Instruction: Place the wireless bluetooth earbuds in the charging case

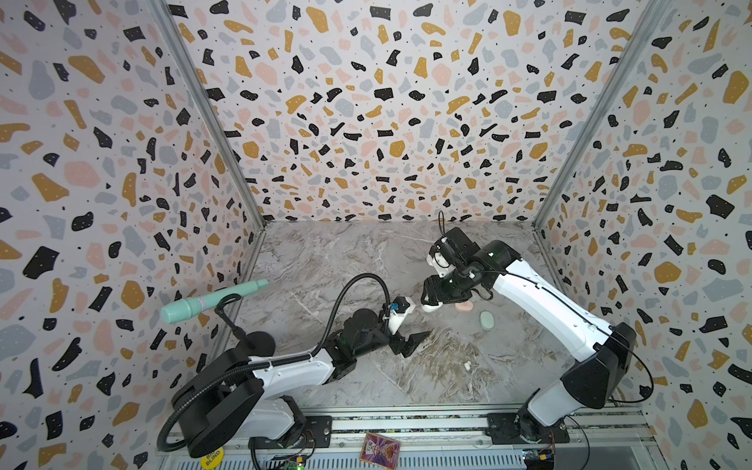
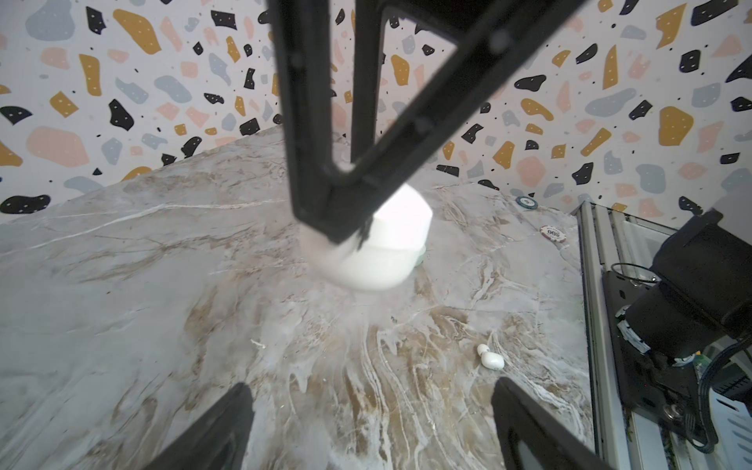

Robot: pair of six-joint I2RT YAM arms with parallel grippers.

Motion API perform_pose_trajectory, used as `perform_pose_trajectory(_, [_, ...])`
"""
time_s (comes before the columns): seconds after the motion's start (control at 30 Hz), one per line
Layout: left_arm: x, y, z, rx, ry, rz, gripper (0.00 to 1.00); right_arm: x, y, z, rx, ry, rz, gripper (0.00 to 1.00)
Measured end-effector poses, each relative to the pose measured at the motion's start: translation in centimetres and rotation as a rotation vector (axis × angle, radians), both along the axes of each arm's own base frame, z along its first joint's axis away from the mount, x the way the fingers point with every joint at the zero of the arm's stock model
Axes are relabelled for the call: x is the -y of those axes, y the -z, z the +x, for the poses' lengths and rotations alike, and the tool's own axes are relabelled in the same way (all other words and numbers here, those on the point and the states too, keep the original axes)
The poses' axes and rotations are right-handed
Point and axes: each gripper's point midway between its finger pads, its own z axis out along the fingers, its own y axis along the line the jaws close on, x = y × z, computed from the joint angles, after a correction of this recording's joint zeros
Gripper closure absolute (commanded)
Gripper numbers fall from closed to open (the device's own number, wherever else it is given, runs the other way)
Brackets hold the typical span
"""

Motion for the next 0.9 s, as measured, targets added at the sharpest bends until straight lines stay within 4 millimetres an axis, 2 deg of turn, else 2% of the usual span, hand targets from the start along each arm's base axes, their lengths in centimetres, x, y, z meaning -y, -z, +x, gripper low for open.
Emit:
perform_pose_trajectory(0.27, [0.7,-1.5,0.0,0.060,0.016,-0.031,0.20,-1.1,0.8,-1.6,-0.040,-0.013,0.004,0.45])
perform_pose_trajectory(0.5, [1.7,-2.4,0.0,0.096,0.037,-0.032,0.29,-1.6,0.6,-1.7,-0.053,-0.009,0.031,0.45])
perform_pose_trajectory(0.9, [1.9,-2.5,0.1,0.131,0.025,-0.024,0.35,-1.8,0.5,-2.2,-0.078,0.021,0.072,0.45])
